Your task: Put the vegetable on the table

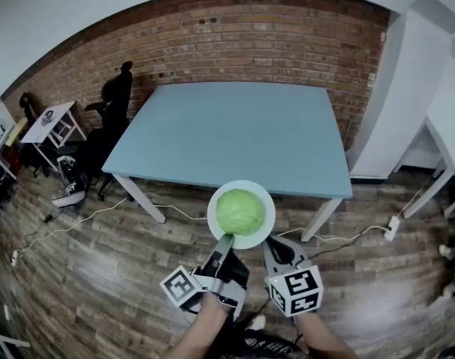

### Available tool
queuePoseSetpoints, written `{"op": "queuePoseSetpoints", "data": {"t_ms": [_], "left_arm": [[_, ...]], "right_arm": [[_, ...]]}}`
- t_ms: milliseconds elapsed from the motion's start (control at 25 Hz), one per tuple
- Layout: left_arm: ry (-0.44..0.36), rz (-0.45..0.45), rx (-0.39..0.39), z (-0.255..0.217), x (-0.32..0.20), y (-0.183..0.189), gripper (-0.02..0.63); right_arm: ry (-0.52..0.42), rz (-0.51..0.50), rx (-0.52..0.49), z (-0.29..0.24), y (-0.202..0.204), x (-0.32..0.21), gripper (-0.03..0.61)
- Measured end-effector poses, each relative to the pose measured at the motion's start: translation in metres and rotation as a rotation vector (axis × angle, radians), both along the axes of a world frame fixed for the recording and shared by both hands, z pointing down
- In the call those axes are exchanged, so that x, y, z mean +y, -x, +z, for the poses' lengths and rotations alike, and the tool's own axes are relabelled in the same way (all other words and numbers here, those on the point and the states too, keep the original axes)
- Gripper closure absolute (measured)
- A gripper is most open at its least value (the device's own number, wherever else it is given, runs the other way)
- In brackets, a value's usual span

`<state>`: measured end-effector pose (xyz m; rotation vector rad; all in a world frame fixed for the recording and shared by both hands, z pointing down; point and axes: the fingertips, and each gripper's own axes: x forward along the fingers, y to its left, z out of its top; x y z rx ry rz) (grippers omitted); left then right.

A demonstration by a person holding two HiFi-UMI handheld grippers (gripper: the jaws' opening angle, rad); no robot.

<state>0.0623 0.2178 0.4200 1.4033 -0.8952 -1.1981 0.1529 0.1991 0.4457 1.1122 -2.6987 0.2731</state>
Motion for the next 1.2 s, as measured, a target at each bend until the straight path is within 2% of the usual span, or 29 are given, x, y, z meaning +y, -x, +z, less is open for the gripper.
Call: {"op": "queuePoseSetpoints", "data": {"t_ms": [440,1200], "left_arm": [[0.010,0.023,0.007,0.012,-0.020,0.013,0.604],[0.046,0.104,0.028,0.028,-0.139,0.068,0.604]], "right_arm": [[0.003,0.026,0.018,0.011,0.012,-0.019,0.571],[0.016,0.098,0.059,0.015,0.068,-0.132,0.571]]}}
